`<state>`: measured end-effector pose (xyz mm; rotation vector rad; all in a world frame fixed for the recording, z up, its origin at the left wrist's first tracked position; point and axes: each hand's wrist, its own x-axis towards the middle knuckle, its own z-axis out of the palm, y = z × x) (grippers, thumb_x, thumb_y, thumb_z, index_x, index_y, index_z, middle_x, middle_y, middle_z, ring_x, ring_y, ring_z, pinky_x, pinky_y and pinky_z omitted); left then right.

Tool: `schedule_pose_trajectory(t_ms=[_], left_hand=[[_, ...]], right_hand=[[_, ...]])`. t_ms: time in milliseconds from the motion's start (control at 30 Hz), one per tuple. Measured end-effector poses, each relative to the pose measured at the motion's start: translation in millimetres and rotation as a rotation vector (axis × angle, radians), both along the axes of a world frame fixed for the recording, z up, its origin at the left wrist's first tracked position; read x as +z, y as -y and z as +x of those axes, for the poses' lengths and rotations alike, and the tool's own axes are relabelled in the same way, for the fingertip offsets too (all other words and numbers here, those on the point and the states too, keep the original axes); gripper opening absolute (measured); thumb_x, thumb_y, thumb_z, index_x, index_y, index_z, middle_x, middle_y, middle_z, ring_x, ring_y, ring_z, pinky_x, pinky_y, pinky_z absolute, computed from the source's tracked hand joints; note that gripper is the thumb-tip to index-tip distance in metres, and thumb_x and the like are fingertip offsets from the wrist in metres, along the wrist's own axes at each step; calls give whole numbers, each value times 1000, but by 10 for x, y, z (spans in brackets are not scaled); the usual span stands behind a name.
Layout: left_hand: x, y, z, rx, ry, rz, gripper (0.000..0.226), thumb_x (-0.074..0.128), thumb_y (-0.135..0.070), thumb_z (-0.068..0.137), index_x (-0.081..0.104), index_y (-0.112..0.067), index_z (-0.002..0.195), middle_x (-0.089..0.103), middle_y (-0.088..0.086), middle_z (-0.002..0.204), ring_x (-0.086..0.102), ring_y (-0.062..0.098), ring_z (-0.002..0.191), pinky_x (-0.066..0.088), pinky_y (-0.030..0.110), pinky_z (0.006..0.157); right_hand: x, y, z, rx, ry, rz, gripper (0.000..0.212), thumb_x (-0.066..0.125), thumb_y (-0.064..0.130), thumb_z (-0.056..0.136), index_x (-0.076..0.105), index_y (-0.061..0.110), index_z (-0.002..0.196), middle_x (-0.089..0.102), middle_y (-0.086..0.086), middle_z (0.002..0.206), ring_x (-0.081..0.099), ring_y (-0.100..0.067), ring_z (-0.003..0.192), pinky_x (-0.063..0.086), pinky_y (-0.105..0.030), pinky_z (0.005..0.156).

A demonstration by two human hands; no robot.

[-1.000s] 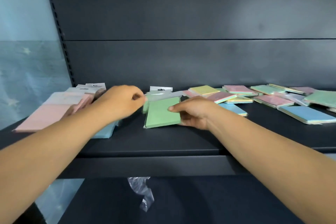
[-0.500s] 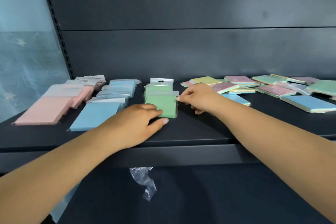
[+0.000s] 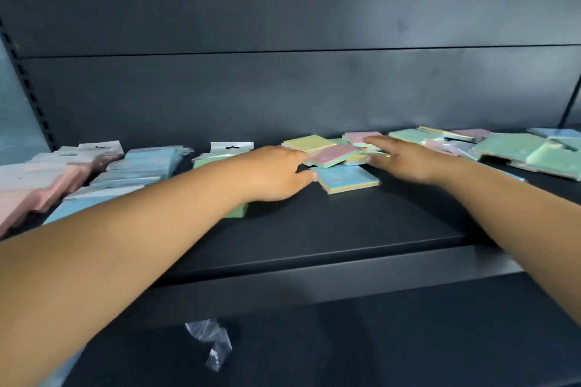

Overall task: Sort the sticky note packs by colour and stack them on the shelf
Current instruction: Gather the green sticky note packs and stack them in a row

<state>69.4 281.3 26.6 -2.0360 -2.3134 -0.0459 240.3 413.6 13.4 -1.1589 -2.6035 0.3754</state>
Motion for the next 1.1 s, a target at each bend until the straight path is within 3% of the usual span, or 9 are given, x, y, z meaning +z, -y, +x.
schedule_pose_trajectory(t_ms=[67, 200, 467, 633, 700, 767, 833, 1000, 1100], left_hand=[[25, -277, 11, 43, -6, -34, 45, 27, -40, 100, 41, -15, 135, 43, 6, 142, 41, 25, 127, 34, 27, 93], [66, -762, -76, 168, 47, -38, 45, 25, -34, 102, 35, -16, 141, 36, 4, 148, 34, 22, 134, 30, 26, 99], [-154, -1259, -228, 366, 239, -1, 49, 31, -44, 98, 35, -19, 141, 35, 1, 150, 33, 22, 135, 25, 29, 107], [-312, -1321, -260, 416, 30, 61, 46, 42, -44, 95, 44, -17, 132, 51, 12, 126, 47, 29, 116, 38, 30, 93], [-316, -1333, -252, 413, -36, 96, 44, 40, -43, 96, 47, -16, 130, 53, 13, 125, 47, 30, 117, 38, 31, 92], [-302, -1334, -234, 411, -44, 124, 42, 36, -41, 98, 50, -17, 129, 55, 12, 127, 48, 31, 117, 39, 32, 90], [-281, -1323, -245, 430, 20, 196, 41, 33, -39, 99, 54, -15, 124, 58, 13, 125, 50, 32, 113, 39, 34, 89], [-250, -1282, -364, 524, 247, 390, 43, 32, -36, 100, 58, -2, 105, 64, 18, 110, 54, 34, 105, 40, 36, 88], [-230, -1263, -348, 543, 235, 404, 38, 34, -32, 100, 59, -3, 104, 62, 19, 109, 53, 35, 101, 39, 34, 82]], right_hand=[[-5, -95, -63, 75, 30, -72, 52, 38, 42, 97, 25, 32, 146, 20, 11, 154, 19, -14, 143, 13, -24, 112], [-5, -337, -64, 254, 192, -18, 55, 36, 46, 97, 23, 27, 147, 22, 7, 155, 23, -14, 142, 16, -23, 111], [33, -777, 460, 240, 410, 161, 57, 27, 58, 93, 39, 24, 137, 43, -2, 144, 40, -24, 131, 35, -37, 105], [73, -890, 570, 244, 447, 166, 58, 23, 58, 93, 48, 21, 131, 52, -6, 133, 46, -25, 122, 38, -31, 89], [117, -896, 584, 210, 460, 113, 58, 21, 60, 92, 58, 18, 109, 58, -8, 116, 51, -26, 110, 38, -31, 83], [185, -919, 565, 165, 461, 78, 57, 21, 61, 91, 50, 16, 74, 55, -6, 85, 50, -26, 91, 36, -30, 77], [270, -987, 478, 128, 468, 114, 60, 21, 62, 91, 43, 13, 65, 48, -3, 72, 47, -26, 84, 33, -29, 76], [358, -1131, -38, 229, 410, 175, 57, 35, 53, 94, 51, 3, 72, 48, -7, 70, 46, -25, 68, 34, -28, 62], [252, -1262, -460, 340, 262, 62, 50, 48, 49, 91, 63, 2, 102, 63, -11, 99, 57, -29, 93, 45, -32, 82]])
